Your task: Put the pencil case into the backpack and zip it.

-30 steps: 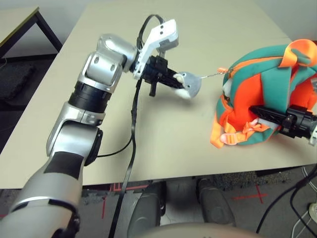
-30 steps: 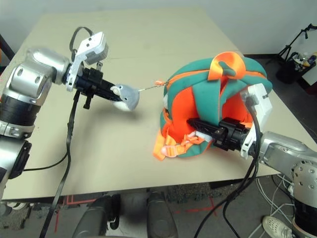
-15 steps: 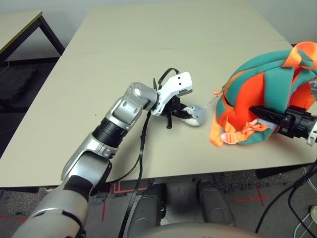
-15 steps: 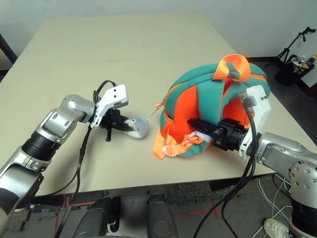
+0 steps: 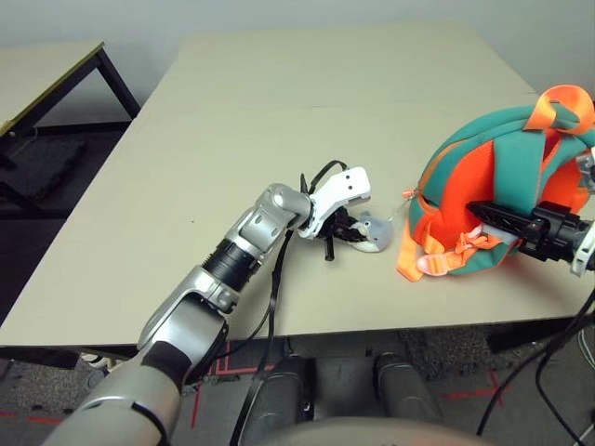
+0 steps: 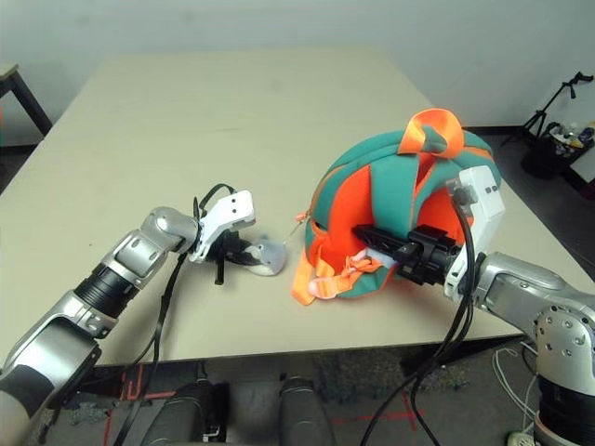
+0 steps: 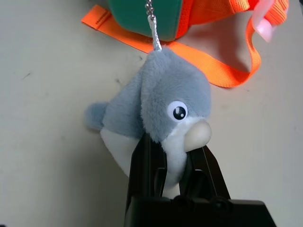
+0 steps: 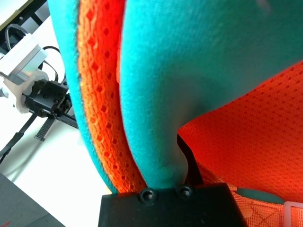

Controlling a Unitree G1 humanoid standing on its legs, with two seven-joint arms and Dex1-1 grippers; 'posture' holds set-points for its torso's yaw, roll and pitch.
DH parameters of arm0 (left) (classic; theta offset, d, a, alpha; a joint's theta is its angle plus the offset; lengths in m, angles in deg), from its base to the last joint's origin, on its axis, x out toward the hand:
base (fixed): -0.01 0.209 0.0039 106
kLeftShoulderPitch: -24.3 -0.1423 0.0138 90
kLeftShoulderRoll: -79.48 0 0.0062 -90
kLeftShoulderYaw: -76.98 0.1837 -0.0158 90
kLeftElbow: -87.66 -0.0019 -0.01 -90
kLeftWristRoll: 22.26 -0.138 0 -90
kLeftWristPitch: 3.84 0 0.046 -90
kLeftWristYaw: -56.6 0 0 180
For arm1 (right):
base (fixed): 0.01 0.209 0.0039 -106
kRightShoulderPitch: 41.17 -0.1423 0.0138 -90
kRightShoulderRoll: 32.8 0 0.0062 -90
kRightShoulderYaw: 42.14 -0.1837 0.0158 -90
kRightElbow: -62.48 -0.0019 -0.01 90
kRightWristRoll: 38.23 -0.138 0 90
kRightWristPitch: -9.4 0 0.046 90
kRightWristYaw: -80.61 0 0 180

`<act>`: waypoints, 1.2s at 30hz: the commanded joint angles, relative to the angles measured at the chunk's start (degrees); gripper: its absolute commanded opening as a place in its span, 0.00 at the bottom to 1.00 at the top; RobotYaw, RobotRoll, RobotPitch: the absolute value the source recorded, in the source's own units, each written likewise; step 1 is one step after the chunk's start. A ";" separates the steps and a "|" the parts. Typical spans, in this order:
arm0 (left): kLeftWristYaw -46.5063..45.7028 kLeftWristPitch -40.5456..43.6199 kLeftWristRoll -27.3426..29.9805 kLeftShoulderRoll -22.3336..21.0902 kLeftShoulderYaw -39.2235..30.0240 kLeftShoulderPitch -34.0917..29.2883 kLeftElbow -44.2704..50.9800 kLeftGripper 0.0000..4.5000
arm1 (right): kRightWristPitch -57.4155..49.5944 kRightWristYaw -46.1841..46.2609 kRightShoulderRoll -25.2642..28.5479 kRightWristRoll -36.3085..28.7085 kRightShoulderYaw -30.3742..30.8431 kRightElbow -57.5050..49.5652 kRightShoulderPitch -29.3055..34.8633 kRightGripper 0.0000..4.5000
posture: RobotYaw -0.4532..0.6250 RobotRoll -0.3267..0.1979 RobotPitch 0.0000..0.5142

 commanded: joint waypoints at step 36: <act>-32.39 12.11 20.48 -13.56 -43.26 -8.85 8.96 1.00 | 5.63 -16.20 22.46 26.82 -10.96 28.19 7.93 0.99 | 0.47 0.62 0.32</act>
